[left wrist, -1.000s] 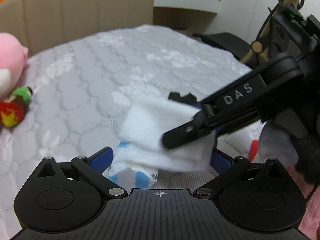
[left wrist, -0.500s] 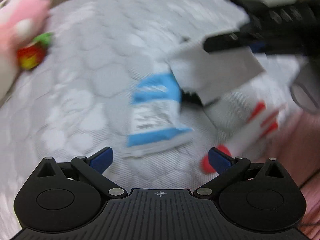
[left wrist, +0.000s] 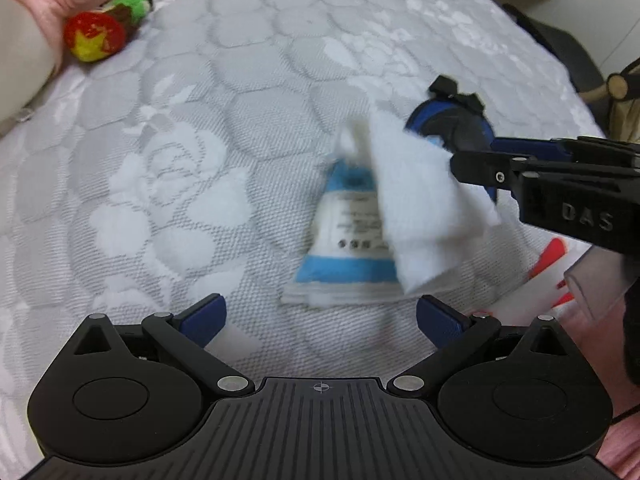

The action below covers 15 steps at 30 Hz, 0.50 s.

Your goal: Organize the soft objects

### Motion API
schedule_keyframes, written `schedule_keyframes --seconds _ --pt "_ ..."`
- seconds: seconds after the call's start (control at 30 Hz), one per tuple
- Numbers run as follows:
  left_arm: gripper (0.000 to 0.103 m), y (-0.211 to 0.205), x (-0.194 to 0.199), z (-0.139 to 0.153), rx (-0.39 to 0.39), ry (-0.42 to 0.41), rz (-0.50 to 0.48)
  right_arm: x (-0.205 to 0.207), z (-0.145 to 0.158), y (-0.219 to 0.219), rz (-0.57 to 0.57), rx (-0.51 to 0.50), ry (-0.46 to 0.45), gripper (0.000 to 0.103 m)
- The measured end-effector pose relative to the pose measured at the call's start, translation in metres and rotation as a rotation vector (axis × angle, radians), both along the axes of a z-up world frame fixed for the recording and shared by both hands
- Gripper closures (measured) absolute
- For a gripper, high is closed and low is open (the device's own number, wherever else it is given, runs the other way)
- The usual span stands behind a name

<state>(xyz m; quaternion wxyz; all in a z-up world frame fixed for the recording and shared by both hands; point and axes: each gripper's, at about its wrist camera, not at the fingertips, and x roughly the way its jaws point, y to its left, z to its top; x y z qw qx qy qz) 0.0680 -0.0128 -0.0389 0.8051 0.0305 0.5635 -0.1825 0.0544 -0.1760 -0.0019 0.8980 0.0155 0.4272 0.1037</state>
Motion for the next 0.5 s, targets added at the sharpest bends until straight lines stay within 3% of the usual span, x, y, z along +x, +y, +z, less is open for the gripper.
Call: schedule_keyframes --seconds 0.13,0.23,0.33,0.43,0.47,0.5 --pt "0.0 0.004 0.003 -0.001 -0.008 0.007 0.011 -0.001 0.013 0.018 0.15 0.008 -0.055 0.037" --pt "0.0 0.008 0.004 -0.002 -0.012 0.009 0.019 0.006 0.003 0.034 0.249 0.0 0.004 0.037" --pt "0.0 0.008 0.005 -0.002 -0.007 0.007 0.019 0.013 -0.014 0.037 0.245 -0.017 0.046 0.045" --pt "0.0 0.009 0.006 -0.002 -0.012 0.009 0.022 0.014 -0.021 0.027 0.209 -0.002 0.044 0.064" --pt "0.0 0.009 0.007 -0.003 -0.013 0.012 0.024 0.014 -0.02 0.021 0.18 0.02 0.043 0.08" --pt "0.0 0.009 0.008 -0.004 -0.014 0.015 0.025 0.016 -0.019 0.015 0.143 0.037 0.043 0.085"
